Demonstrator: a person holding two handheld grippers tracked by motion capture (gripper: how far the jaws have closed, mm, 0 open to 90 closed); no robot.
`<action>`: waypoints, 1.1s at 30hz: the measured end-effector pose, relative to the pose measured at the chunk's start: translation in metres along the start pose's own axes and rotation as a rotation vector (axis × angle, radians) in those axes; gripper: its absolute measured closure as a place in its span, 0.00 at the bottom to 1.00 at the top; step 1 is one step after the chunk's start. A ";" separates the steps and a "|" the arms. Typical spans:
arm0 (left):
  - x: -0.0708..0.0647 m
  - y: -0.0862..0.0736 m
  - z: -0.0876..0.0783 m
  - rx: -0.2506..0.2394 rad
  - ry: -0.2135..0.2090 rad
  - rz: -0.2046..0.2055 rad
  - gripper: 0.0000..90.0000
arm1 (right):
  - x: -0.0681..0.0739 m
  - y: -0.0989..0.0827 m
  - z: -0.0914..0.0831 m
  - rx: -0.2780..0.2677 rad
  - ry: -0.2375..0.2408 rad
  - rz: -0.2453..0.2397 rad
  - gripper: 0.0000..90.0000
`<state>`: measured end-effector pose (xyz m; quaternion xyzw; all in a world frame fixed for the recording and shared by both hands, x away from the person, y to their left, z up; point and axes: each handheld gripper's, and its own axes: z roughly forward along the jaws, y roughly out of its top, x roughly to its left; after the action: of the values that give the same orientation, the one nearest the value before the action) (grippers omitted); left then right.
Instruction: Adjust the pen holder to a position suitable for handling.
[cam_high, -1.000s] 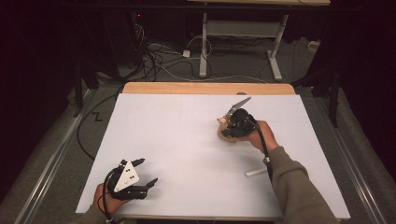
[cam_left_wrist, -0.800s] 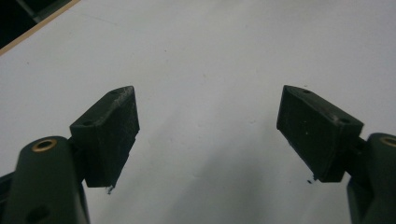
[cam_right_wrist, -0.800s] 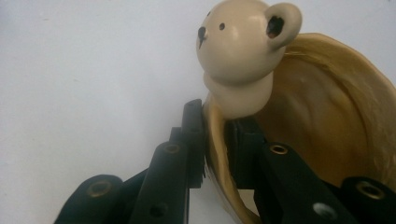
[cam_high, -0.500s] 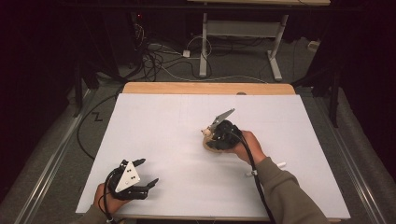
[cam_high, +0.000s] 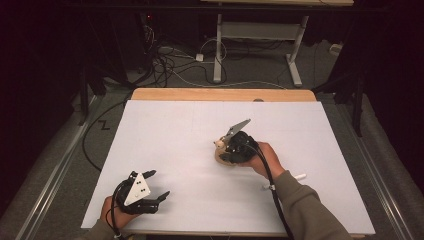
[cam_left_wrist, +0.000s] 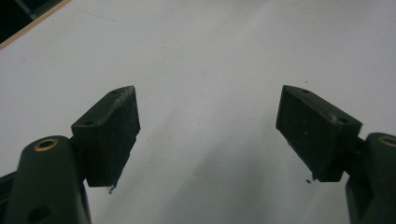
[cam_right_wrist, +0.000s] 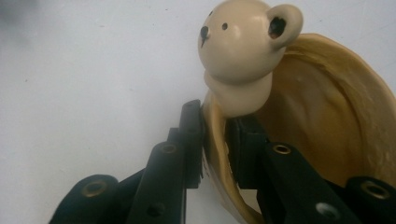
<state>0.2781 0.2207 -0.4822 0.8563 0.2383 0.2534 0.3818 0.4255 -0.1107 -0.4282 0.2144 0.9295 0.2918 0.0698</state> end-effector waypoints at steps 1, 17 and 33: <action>0.000 0.000 0.000 0.001 0.000 0.000 0.23 | 0.001 0.000 -0.001 -0.004 -0.005 -0.004 0.82; -0.001 0.000 0.000 0.001 0.005 -0.003 0.23 | 0.007 -0.012 -0.037 -0.204 -0.096 -0.002 0.56; -0.001 0.003 0.002 0.007 0.008 0.018 0.23 | 0.033 -0.061 -0.079 -0.377 -0.257 -0.042 0.50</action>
<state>0.2795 0.2171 -0.4808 0.8587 0.2330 0.2593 0.3758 0.3538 -0.1813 -0.3988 0.2135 0.8462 0.4292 0.2328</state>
